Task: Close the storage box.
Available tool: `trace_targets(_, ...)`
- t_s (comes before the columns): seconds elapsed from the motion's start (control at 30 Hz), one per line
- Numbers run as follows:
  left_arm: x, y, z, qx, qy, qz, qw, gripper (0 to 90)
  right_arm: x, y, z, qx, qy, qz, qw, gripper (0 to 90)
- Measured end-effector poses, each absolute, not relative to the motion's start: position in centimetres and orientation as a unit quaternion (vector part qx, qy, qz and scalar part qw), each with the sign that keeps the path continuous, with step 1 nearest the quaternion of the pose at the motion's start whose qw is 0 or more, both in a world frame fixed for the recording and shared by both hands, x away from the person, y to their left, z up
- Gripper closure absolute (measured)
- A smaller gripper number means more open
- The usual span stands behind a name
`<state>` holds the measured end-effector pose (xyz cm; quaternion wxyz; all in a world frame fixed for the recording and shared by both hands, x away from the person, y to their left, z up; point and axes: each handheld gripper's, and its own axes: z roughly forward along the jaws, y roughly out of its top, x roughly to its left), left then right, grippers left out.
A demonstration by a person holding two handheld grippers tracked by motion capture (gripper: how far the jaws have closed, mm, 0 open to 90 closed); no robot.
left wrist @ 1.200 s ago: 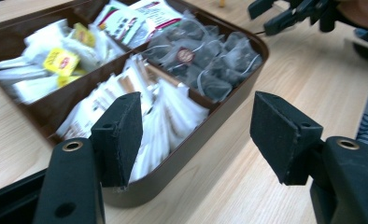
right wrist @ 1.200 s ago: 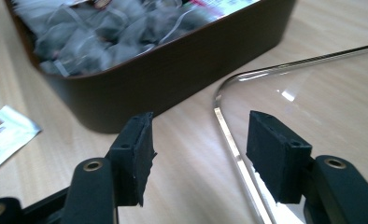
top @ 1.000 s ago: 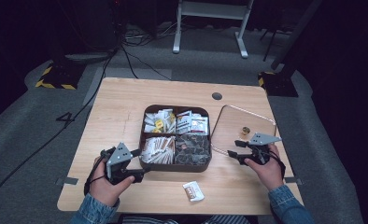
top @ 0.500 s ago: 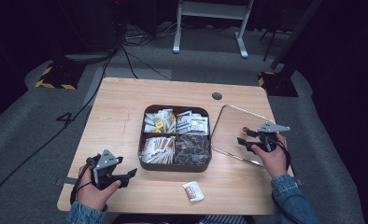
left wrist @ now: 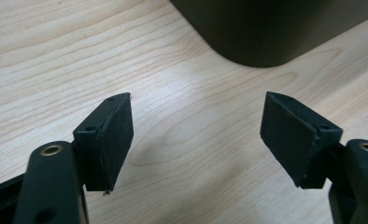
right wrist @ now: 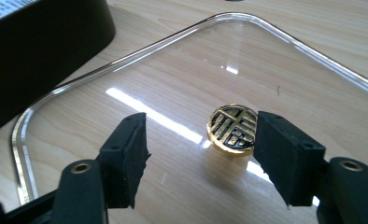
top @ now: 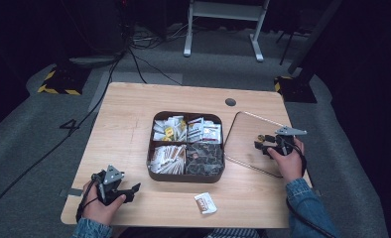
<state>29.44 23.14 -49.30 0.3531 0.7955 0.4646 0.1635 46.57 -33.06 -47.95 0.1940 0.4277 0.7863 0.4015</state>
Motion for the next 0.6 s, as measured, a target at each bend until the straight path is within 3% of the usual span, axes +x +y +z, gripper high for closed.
trace_targets(0.6,30.2,23.6,-50.5,0.800,0.466,0.176,0.335,22.0,48.5,-33.4,-49.8,0.431,0.797,0.381,0.183,43.8)
